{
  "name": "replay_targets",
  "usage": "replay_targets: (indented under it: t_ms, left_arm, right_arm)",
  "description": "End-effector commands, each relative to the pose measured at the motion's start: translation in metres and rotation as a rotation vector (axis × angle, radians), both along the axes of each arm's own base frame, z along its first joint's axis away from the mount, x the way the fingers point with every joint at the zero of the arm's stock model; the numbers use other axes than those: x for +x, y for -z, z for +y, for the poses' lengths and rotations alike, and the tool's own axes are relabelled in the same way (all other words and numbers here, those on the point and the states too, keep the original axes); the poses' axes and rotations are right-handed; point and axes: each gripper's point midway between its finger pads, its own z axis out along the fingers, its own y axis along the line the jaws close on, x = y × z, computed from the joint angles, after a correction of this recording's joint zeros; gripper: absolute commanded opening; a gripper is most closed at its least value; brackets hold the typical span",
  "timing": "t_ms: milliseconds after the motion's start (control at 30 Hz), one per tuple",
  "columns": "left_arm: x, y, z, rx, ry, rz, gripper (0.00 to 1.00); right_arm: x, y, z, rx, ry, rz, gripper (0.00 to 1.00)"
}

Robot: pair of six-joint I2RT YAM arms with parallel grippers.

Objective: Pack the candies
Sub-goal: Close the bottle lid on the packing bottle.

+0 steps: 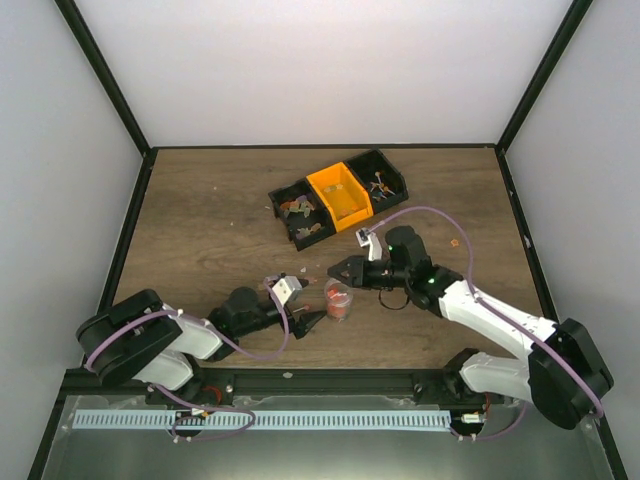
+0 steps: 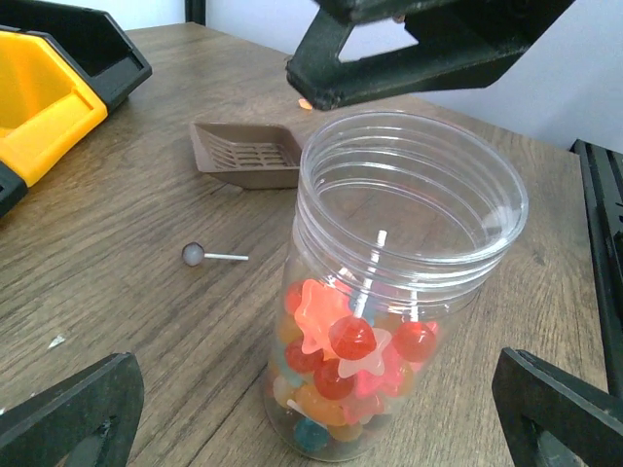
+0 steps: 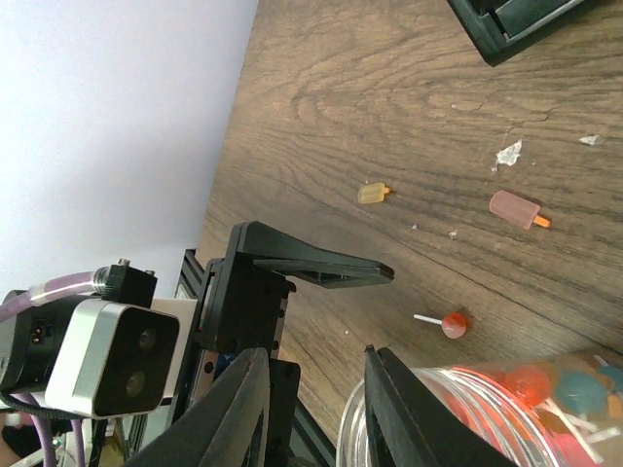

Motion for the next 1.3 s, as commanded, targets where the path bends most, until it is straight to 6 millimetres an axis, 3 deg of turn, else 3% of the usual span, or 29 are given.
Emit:
replay_targets:
  t_ms: [0,267,533,833,1133,1267]
  left_arm:
    - [0.002,-0.002,-0.003,-0.007,0.013,-0.008,1.00]
    - [0.003,0.004,-0.002,0.006,0.008,0.010,1.00]
    - [0.003,0.006,-0.002,0.004,0.009,0.016,1.00]
    - [0.004,0.005,-0.001,0.002,0.007,0.016,1.00]
    - [0.004,0.006,-0.001,0.002,0.006,0.018,1.00]
    - [0.004,0.011,-0.002,0.010,0.007,0.026,1.00]
  right_arm:
    - [0.002,-0.014,0.000,0.013,0.016,-0.041,0.28]
    - [-0.003,-0.030,0.012,0.062,-0.038,-0.057,0.28]
    - [-0.005,0.006,0.014,0.022,-0.024,0.017,0.27]
    - [0.005,0.009,0.014,-0.013,-0.006,0.010,0.28]
    - [0.003,-0.033,0.024,0.079,-0.061,-0.060,0.28]
    - [-0.008,-0.028,0.021,0.105,-0.080,-0.044,0.28]
